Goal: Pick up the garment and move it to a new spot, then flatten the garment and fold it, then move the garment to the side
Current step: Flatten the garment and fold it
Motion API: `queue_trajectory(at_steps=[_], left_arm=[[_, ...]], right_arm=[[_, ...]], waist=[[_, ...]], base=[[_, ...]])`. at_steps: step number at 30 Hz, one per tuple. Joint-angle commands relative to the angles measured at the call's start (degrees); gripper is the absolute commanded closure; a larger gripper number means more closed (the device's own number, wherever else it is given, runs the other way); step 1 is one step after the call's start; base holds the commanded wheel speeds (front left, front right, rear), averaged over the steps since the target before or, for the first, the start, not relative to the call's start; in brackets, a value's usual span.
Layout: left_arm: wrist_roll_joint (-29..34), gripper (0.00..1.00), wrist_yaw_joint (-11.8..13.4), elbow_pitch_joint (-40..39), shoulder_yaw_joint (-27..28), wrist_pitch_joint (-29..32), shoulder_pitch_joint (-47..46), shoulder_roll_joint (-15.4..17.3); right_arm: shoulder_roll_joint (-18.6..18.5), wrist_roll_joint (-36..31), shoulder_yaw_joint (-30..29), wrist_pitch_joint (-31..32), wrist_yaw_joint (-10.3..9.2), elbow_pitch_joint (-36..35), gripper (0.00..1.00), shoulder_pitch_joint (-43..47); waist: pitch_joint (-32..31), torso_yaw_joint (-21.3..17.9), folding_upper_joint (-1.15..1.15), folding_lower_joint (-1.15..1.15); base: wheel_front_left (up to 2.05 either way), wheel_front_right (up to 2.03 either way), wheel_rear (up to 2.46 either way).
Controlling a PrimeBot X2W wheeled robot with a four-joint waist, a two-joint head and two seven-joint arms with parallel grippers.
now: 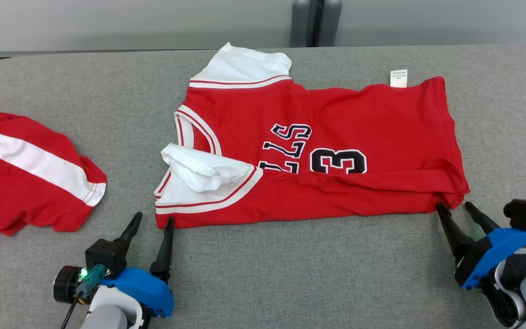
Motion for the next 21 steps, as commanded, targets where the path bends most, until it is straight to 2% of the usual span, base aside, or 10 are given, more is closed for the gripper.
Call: queue_trajectory(at_steps=[1,12,13,14,15,16,17,18,21], left_arm=[[0.11,0.00,-0.20,0.51,-0.14,-0.27,-1.38,0.00],[-0.15,0.00,-1.58,6.41,-2.25,-0.27,-6.14,-1.22],[-0.25,0.10,-1.66,6.80,-2.47,-0.21,-6.47,-1.40],[-0.42,0.28,-1.79,7.26,-2.67,-0.21,-6.66,-1.62],[-0.50,0.56,-1.89,7.62,-2.87,-0.21,-6.92,-1.77],[-0.49,0.80,-1.97,7.87,-2.98,-0.21,-7.21,-1.83],[-0.70,1.00,-1.96,7.96,-2.94,-0.21,-7.41,-1.88],[-0.90,1.00,-2.02,8.13,-2.85,-0.21,-7.50,-1.84],[-1.34,1.00,-2.11,7.85,-2.14,-0.22,-7.20,-1.57]], right_arm=[[-0.05,-0.92,0.19,0.07,0.01,0.56,0.00,-1.26],[1.33,-3.37,2.05,-1.21,0.01,7.20,0.00,-7.41],[1.42,-3.54,2.24,-1.34,0.01,8.07,0.00,-7.81],[1.43,-3.90,2.44,-1.45,0.01,9.02,0.00,-8.05],[1.54,-4.01,2.69,-1.66,0.00,9.91,0.00,-8.25],[1.71,-4.06,2.87,-1.79,0.00,10.76,0.53,-8.52],[1.85,-4.01,3.07,-2.19,0.00,11.41,0.70,-8.71],[2.03,-3.84,3.33,-2.42,0.01,11.96,1.00,-8.87],[2.33,-3.08,4.22,-4.07,0.01,12.93,1.00,-9.29]], waist=[[0.25,0.04,0.00,0.00],[1.96,-0.32,0.00,0.00],[2.00,-0.31,0.00,0.00],[2.01,-0.27,0.00,0.00],[2.01,-0.23,0.00,0.00],[1.98,-0.21,0.00,0.00],[1.92,-0.20,0.00,0.00],[1.83,-0.20,0.00,0.00],[1.01,-0.22,0.00,0.00]], base=[[0.00,0.00,0.00],[0.00,0.00,0.00],[0.00,0.00,0.00],[0.00,0.00,0.00],[0.00,0.00,0.00],[0.00,0.00,0.00],[0.00,0.00,0.00],[0.00,0.00,0.00],[0.00,0.00,0.00]])
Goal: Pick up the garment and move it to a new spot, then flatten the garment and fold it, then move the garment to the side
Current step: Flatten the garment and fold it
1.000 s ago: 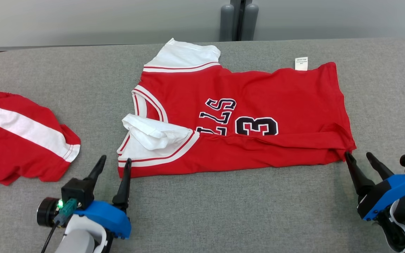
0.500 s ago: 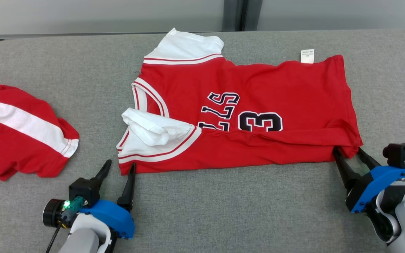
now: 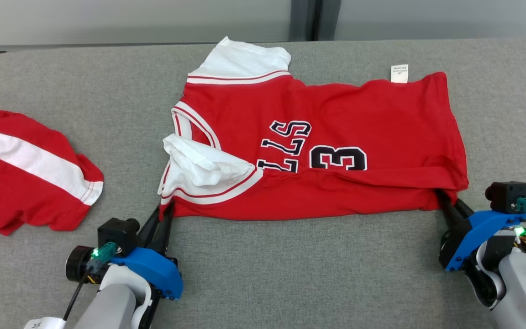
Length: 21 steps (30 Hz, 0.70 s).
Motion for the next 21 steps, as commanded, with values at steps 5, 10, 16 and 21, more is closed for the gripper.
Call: queue_trajectory(at_steps=[5,10,16,21], left_arm=[[-0.10,1.00,0.07,-3.66,2.34,-0.16,3.06,0.75],[0.31,1.00,1.01,-9.16,3.68,-0.16,9.07,1.26],[0.26,1.00,3.27,-16.17,4.36,-0.16,17.76,1.55],[-0.58,1.00,5.19,-21.64,4.10,0.72,24.18,1.42]], right_arm=[[-0.28,2.15,1.53,-2.83,0.01,-0.50,1.00,2.27],[-1.39,4.29,1.79,-2.87,0.01,-5.25,1.00,7.26],[-2.16,5.55,-0.69,0.36,0.01,-14.52,1.00,16.54],[-0.86,5.20,-5.24,4.72,0.01,-22.08,1.00,24.40]], waist=[[-3.24,-0.06,0.00,0.00],[-6.23,-0.17,0.00,0.00],[-8.24,-0.55,0.00,0.00],[-8.55,-0.68,0.00,0.00]], base=[[0.00,0.00,0.00],[0.00,0.00,0.00],[0.00,0.00,0.00],[0.00,0.00,0.00]])
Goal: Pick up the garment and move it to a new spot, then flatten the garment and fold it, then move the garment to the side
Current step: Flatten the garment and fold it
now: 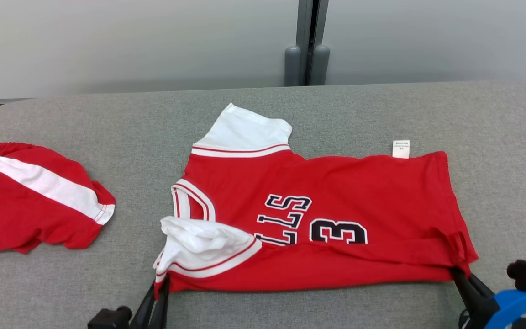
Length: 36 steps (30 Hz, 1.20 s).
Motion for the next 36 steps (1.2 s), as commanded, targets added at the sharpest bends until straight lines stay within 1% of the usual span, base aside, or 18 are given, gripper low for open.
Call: queue_trajectory(at_steps=[1,6,7,8,9,12,14,17,23,30,34,36], left_arm=[[-0.26,1.00,0.82,-1.69,0.08,0.52,1.75,0.14],[-0.24,1.00,2.14,-4.25,-0.45,2.29,4.15,0.13],[-0.01,0.79,2.45,-4.59,-0.65,2.44,4.17,0.08],[0.04,0.36,2.51,-4.76,-0.77,2.40,4.12,-0.13],[0.08,0.00,2.68,-4.81,-0.88,2.30,3.95,-0.30],[0.58,0.00,2.68,-4.52,-1.24,1.72,2.57,-0.49],[1.03,0.00,2.88,-4.30,-1.15,1.14,1.68,-0.58],[1.84,0.00,3.37,-4.83,-0.22,0.14,0.37,-0.46],[3.65,0.00,4.42,-7.94,3.25,-0.65,-0.96,-0.40],[8.88,0.00,5.01,-14.48,8.37,-0.67,-0.47,-0.58],[11.56,0.00,4.94,-15.46,9.88,-0.68,-0.78,-0.60],[12.12,0.00,4.77,-15.67,10.51,-0.67,-1.04,-1.11]], right_arm=[[0.86,-0.34,-2.01,1.32,0.01,-2.32,1.00,2.80],[2.97,-1.66,-5.31,4.48,0.01,-6.02,1.00,6.66],[3.50,-2.22,-5.96,4.87,0.01,-6.73,0.48,6.88],[4.17,-2.68,-6.51,5.13,0.01,-7.21,0.00,7.19],[4.66,-3.22,-7.06,5.22,0.01,-7.45,0.00,7.24],[4.81,-6.65,-7.93,3.89,0.01,-7.59,0.00,5.72],[5.69,-7.44,-8.27,2.92,0.01,-6.88,0.00,4.60],[5.81,-9.10,-7.93,0.51,0.01,-6.71,0.00,2.97],[6.77,-11.06,-6.46,-6.07,0.01,-7.16,0.00,0.17],[8.19,-14.00,-4.02,-14.35,0.01,-7.99,0.00,-2.98],[9.84,-14.69,-3.50,-17.27,0.01,-7.84,0.00,-3.89],[10.53,-15.17,-3.53,-18.08,0.01,-7.75,0.00,-3.78]], waist=[[-0.07,0.06,0.00,0.01],[-0.08,0.06,0.00,0.01],[-0.03,0.09,0.00,0.01],[0.00,0.09,0.00,0.01],[0.07,0.05,0.00,0.01],[0.19,-0.04,0.00,0.01],[0.07,-0.06,0.00,0.01],[-0.26,-0.19,0.00,0.01],[-1.30,-0.63,0.00,0.01],[-2.41,-0.87,0.00,0.01],[-3.11,-0.73,0.00,0.01],[-3.53,-0.63,0.00,0.01]], base=[[0.00,0.00,0.00],[0.00,0.00,0.00],[0.00,0.00,0.00],[0.00,0.00,0.00],[0.00,0.00,0.00],[0.00,0.00,0.00],[0.00,0.00,0.00],[0.00,0.00,0.00],[0.00,0.00,0.00],[0.00,0.00,0.00],[0.00,0.00,0.00],[0.00,0.00,0.00]])
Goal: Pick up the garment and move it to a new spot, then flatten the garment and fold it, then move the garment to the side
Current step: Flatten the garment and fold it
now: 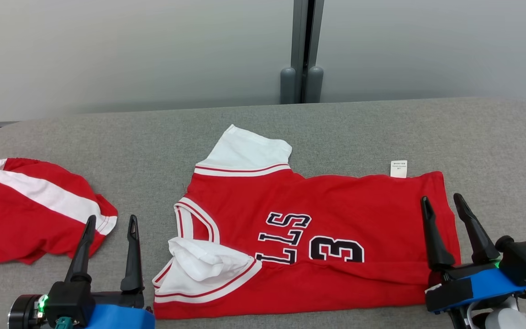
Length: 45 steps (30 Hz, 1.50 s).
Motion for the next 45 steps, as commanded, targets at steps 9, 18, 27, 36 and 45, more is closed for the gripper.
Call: queue_trajectory(at_steps=[9,18,27,36,45], left_arm=[[0.02,0.00,-2.28,2.64,3.63,-0.26,-0.79,-0.42],[-0.62,0.00,-4.49,7.75,5.68,-0.27,-1.92,0.30],[-0.06,0.00,-4.73,8.53,6.33,-0.27,-2.48,0.23],[-0.48,0.00,-6.17,9.62,5.85,-0.07,-7.24,1.74],[-2.47,0.00,-9.52,10.91,2.24,5.41,-25.98,7.59]], right_arm=[[2.64,-3.49,-0.05,-1.60,0.01,0.52,0.00,2.22],[3.90,-5.00,-1.59,-1.75,0.01,1.48,0.00,4.56],[4.35,-6.36,-2.62,-1.77,0.01,1.87,0.00,5.13],[2.61,-7.54,-3.79,0.31,0.01,2.26,0.00,-0.23],[-4.45,-8.38,-3.58,10.96,0.01,3.66,0.00,-14.71]], waist=[[-1.02,0.13,0.00,0.00],[-1.27,0.26,0.00,0.00],[-1.18,0.28,0.00,0.00],[1.26,-0.07,0.00,0.00],[8.59,-1.95,0.00,0.00]], base=[[0.00,0.00,0.00],[0.00,0.00,0.00],[0.00,0.00,0.00],[0.00,0.00,0.00],[0.00,0.00,0.00]])
